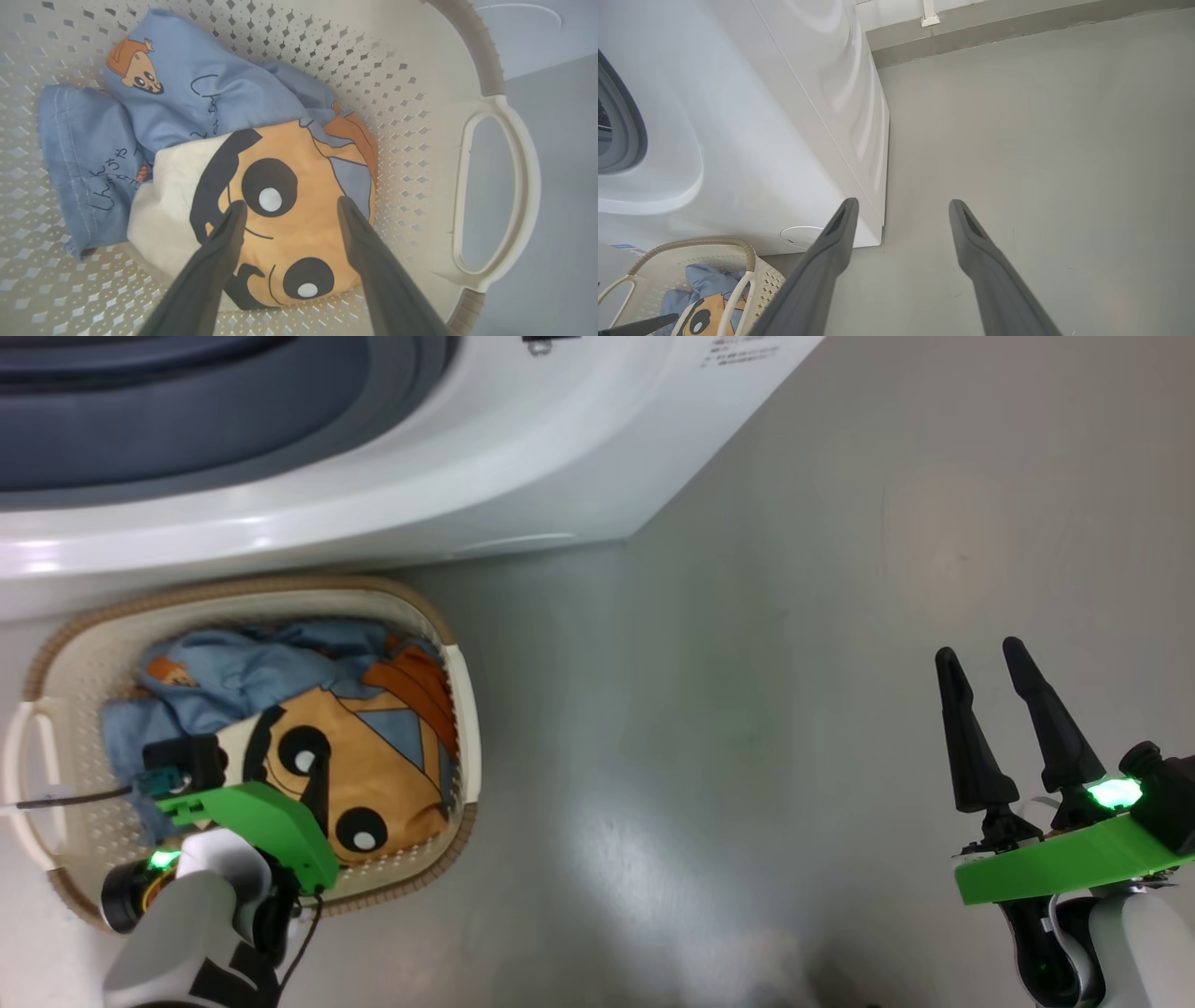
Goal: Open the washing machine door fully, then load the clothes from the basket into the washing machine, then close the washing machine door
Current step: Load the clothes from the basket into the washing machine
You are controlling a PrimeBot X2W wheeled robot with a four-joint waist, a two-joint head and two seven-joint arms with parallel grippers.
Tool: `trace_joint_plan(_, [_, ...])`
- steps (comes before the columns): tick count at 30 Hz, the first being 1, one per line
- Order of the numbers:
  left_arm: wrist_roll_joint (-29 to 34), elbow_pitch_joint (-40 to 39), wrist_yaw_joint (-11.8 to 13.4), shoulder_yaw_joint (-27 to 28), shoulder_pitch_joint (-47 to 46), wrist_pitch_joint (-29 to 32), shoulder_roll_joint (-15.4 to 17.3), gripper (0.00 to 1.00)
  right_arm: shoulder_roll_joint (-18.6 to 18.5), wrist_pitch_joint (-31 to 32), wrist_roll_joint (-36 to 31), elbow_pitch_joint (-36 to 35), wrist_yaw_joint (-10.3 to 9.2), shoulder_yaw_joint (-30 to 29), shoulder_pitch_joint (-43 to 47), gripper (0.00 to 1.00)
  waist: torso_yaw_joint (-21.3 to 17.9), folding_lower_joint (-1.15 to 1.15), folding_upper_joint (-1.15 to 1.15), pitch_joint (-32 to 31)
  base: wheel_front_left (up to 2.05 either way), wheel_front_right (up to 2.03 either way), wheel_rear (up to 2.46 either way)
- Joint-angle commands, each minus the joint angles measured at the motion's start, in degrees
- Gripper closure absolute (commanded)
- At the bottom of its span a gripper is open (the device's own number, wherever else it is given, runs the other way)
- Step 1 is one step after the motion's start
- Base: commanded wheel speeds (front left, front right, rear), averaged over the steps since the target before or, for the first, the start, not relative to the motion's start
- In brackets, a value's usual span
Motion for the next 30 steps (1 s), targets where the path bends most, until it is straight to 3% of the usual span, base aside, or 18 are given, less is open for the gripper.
trace_joint_plan(1, [-0.4,0.3,-0.1,1.0,0.2,-0.2,2.0,0.00,-1.0,-0.7,0.6,-1.4,0.17,0.9,0.5,0.00,-0.8,0.00,0.00,1.7,0.00,0.00,0.00])
trace_joint_plan(30, [-2.2,7.2,1.3,-0.3,-8.8,-0.3,3.3,0.00,-1.8,-0.7,0.9,-3.3,0.17,-0.3,-1.5,0.00,-2.4,0.00,0.00,9.2,0.00,0.00,0.00])
